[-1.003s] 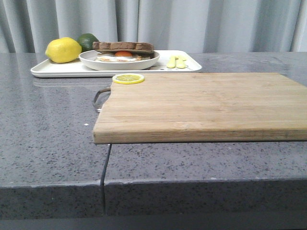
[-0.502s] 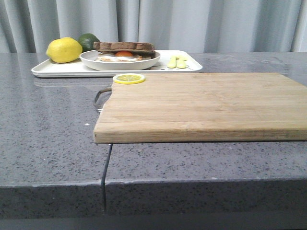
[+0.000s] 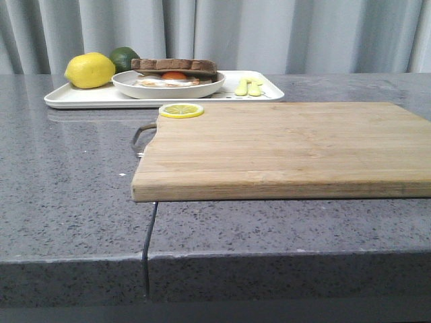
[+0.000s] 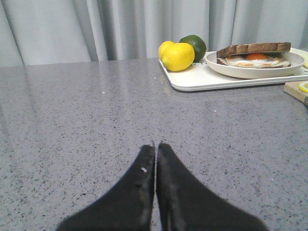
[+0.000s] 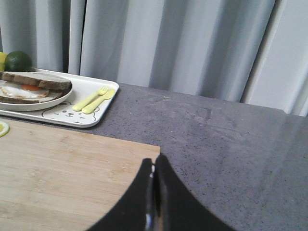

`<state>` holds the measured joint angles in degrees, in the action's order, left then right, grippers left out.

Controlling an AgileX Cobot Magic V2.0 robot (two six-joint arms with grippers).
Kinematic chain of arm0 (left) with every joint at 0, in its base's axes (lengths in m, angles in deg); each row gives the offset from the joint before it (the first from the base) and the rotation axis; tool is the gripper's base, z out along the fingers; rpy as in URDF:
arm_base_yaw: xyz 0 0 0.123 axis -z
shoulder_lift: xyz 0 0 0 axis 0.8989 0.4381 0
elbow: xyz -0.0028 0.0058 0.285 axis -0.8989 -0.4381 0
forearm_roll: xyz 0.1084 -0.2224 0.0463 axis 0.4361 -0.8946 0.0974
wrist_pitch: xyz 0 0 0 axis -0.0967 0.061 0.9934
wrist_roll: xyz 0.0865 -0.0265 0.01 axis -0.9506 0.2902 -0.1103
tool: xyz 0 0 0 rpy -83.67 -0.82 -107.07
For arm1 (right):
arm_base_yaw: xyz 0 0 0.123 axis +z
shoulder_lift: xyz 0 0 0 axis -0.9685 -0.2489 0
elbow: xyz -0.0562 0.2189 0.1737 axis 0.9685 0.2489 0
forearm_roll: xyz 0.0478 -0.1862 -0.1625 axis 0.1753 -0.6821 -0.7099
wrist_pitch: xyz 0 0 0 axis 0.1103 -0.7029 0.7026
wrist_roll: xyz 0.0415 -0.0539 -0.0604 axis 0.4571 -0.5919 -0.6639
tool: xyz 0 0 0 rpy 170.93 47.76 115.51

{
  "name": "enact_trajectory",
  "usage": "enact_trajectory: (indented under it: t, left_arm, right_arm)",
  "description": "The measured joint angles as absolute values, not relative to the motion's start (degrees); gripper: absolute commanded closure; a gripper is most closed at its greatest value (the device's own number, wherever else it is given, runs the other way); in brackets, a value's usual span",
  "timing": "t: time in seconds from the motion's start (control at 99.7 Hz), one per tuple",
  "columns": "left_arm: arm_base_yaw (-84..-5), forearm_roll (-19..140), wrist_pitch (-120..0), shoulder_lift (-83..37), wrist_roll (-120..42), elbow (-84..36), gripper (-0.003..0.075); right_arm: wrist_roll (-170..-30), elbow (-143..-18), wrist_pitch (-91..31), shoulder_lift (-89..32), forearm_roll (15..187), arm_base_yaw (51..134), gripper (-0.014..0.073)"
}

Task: Place bread and move sandwich to tray

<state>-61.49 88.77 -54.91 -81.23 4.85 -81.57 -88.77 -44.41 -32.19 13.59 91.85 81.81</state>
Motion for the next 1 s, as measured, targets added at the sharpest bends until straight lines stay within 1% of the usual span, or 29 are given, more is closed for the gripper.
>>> enact_trajectory:
  t: [1.003]
  left_arm:
    - [-61.5,90.7,-55.1,-81.2,4.8,-81.6,0.0739]
  right_arm:
    - [-88.8,-44.4,-32.3,13.6,91.8,81.8,0.0661]
